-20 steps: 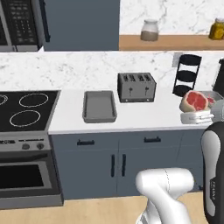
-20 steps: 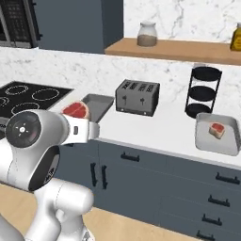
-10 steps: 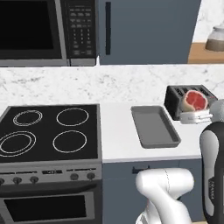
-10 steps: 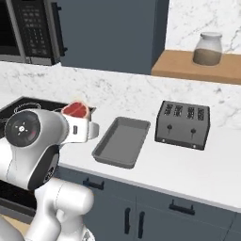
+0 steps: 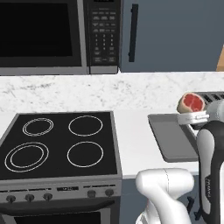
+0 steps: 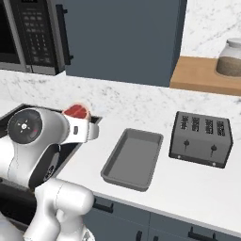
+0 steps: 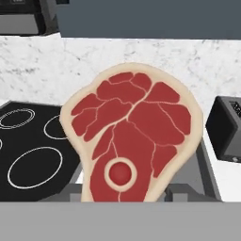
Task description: Place one potato and one steak in each tupperware on the nearby counter, to pack two identical lunches.
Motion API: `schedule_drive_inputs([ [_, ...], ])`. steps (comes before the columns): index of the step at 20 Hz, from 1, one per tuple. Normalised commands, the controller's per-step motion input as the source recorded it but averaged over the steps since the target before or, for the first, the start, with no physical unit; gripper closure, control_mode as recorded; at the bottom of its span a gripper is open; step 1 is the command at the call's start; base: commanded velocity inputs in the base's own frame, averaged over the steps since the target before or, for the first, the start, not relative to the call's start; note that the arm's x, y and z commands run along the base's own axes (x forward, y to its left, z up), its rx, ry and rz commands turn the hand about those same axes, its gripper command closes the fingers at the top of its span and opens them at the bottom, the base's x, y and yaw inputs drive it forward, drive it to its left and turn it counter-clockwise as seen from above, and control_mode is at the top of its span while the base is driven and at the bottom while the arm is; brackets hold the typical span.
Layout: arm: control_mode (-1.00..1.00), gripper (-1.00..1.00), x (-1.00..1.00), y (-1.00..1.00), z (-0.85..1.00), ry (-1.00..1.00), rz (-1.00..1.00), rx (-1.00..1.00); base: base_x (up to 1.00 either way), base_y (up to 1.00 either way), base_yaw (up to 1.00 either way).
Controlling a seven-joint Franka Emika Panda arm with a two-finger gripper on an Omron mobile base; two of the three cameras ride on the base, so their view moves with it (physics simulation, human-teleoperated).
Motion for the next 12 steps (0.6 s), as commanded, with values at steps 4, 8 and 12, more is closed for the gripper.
schedule_drive_inputs([
  [4,-1.00,1.00,0.39,0.08,-0.99,-0.01,0.00,-0.05,0.00,0.00,0.00],
  [8,-1.00,1.00,0.95,-0.45,-0.73,0.03,0.00,0.00,0.00,0.00,0.00],
  [12,-1.00,1.00,1.00,-0.47,-0.94,0.11,0.00,0.00,0.00,0.00,0.00],
])
